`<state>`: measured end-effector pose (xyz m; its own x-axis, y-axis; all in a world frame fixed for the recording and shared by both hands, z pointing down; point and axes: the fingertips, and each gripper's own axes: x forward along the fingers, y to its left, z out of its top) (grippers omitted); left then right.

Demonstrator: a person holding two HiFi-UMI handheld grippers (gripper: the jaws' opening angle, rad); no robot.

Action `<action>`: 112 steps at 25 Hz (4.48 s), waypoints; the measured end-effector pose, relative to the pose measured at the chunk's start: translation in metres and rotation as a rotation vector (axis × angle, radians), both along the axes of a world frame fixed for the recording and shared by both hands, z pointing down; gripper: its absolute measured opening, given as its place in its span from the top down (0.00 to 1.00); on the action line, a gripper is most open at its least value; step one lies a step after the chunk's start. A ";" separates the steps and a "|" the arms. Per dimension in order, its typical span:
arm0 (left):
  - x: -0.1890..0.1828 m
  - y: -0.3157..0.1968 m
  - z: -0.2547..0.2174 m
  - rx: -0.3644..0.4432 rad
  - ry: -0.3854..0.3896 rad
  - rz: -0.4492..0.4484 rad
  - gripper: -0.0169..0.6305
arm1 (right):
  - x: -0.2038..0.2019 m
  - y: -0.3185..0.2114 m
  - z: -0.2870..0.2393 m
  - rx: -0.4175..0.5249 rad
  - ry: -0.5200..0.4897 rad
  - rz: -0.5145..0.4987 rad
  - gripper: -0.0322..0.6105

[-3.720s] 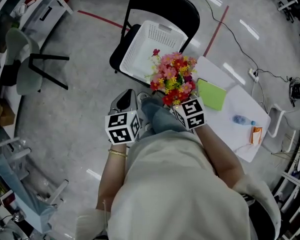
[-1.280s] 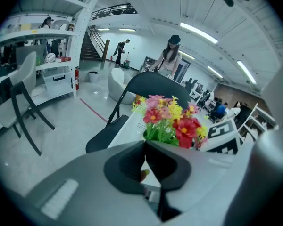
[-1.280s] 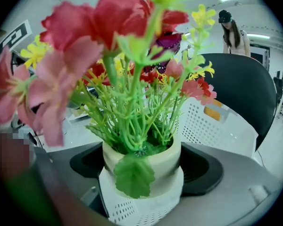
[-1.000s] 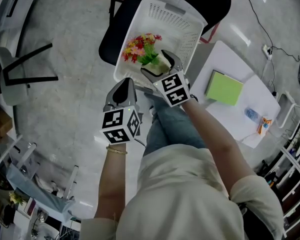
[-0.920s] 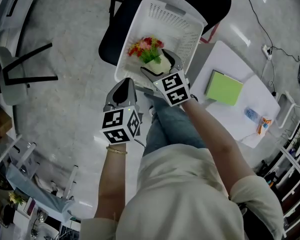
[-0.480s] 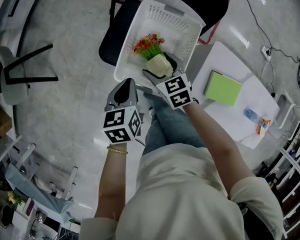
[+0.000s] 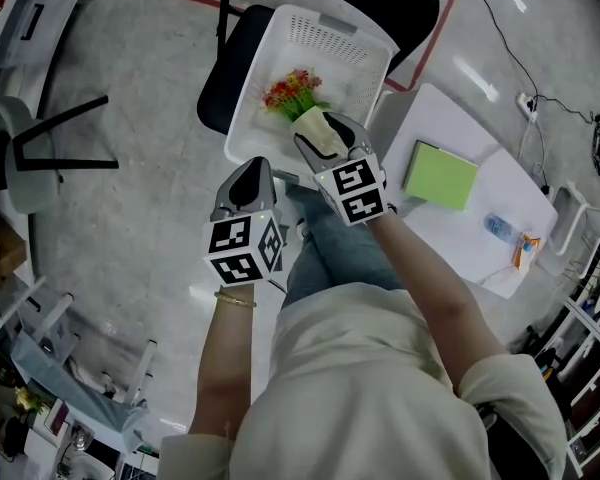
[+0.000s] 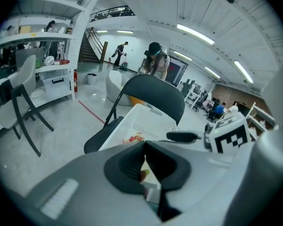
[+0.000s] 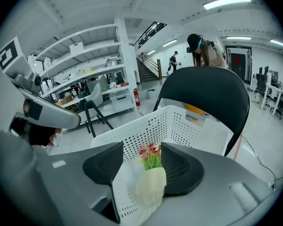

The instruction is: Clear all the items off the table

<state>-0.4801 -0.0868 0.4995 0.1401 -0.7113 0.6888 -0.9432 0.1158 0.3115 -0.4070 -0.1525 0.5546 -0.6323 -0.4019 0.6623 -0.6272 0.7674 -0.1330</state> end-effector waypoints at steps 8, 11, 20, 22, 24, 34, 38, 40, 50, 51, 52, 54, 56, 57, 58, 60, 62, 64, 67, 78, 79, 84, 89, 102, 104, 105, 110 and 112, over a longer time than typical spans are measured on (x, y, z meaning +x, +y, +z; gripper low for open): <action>0.012 0.010 -0.014 0.015 -0.012 0.014 0.96 | 0.019 0.011 -0.021 0.018 -0.002 0.023 0.84; 0.018 0.015 -0.020 0.022 -0.013 0.018 0.96 | 0.027 0.015 -0.034 0.033 -0.004 0.036 0.89; 0.043 0.021 -0.045 0.059 -0.005 0.044 0.96 | 0.049 0.028 -0.078 0.088 -0.019 0.056 0.95; 0.048 0.024 -0.052 0.070 -0.010 0.057 0.96 | 0.054 0.034 -0.087 0.088 -0.032 0.067 0.95; 0.051 0.025 -0.057 0.080 -0.014 0.061 0.96 | 0.059 0.039 -0.095 0.088 -0.044 0.074 0.95; 0.063 0.045 -0.089 0.132 0.020 0.059 0.96 | 0.074 0.075 -0.122 0.109 -0.069 0.064 0.95; 0.067 0.063 -0.097 0.137 0.010 0.053 0.96 | 0.076 0.092 -0.132 0.122 -0.084 0.049 0.95; 0.069 0.073 -0.100 0.139 0.006 0.050 0.96 | 0.077 0.102 -0.141 0.133 -0.097 0.037 0.95; 0.076 0.122 -0.121 0.170 -0.001 0.024 0.96 | 0.074 0.153 -0.179 0.174 -0.155 -0.015 0.95; 0.077 0.126 -0.122 0.173 -0.002 0.024 0.96 | 0.074 0.157 -0.181 0.172 -0.156 -0.014 0.95; 0.079 0.130 -0.124 0.177 -0.004 0.025 0.96 | 0.075 0.160 -0.182 0.168 -0.158 -0.010 0.95; 0.081 0.139 -0.127 0.183 -0.005 0.027 0.96 | 0.077 0.168 -0.185 0.155 -0.162 0.003 0.95; 0.082 0.148 -0.130 0.186 -0.003 0.029 0.96 | 0.078 0.176 -0.188 0.147 -0.164 0.013 0.95; 0.082 0.152 -0.130 0.185 -0.001 0.030 0.96 | 0.079 0.180 -0.190 0.148 -0.163 0.014 0.95; 0.083 0.156 -0.130 0.184 0.000 0.033 0.96 | 0.080 0.184 -0.191 0.149 -0.160 0.013 0.95; 0.087 0.163 -0.130 0.182 0.001 0.041 0.96 | 0.083 0.191 -0.193 0.158 -0.160 0.012 0.95; 0.092 0.168 -0.130 0.182 0.001 0.052 0.96 | 0.089 0.197 -0.196 0.167 -0.162 0.014 0.95; 0.097 0.172 -0.132 0.182 0.002 0.062 0.96 | 0.094 0.203 -0.198 0.160 -0.164 0.013 0.95; 0.104 0.172 -0.133 0.187 0.007 0.076 0.96 | 0.102 0.206 -0.198 0.153 -0.157 0.015 0.95; 0.156 0.145 -0.129 0.176 0.031 0.187 0.96 | 0.171 0.194 -0.197 0.142 -0.161 0.155 0.95; 0.163 0.141 -0.129 0.175 0.030 0.198 0.96 | 0.181 0.191 -0.196 0.143 -0.155 0.165 0.95; 0.200 0.122 -0.129 0.175 0.028 0.215 0.96 | 0.228 0.177 -0.192 0.132 -0.147 0.204 0.95; 0.240 0.107 -0.126 0.160 0.024 0.233 0.96 | 0.270 0.160 -0.192 0.128 -0.157 0.235 0.95; 0.342 0.079 -0.087 0.095 0.018 0.280 0.96 | 0.389 0.125 -0.152 0.073 -0.123 0.305 0.95; 0.355 0.075 -0.077 0.080 0.017 0.288 0.96 | 0.406 0.121 -0.142 0.064 -0.118 0.317 0.95; 0.361 0.073 -0.072 0.074 0.016 0.295 0.96 | 0.414 0.119 -0.137 0.058 -0.115 0.324 0.95; 0.389 0.062 -0.047 0.056 0.016 0.315 0.96 | 0.449 0.112 -0.099 0.005 -0.076 0.358 0.95; 0.396 0.057 -0.032 0.042 0.012 0.316 0.96 | 0.460 0.108 -0.080 -0.018 -0.062 0.369 0.95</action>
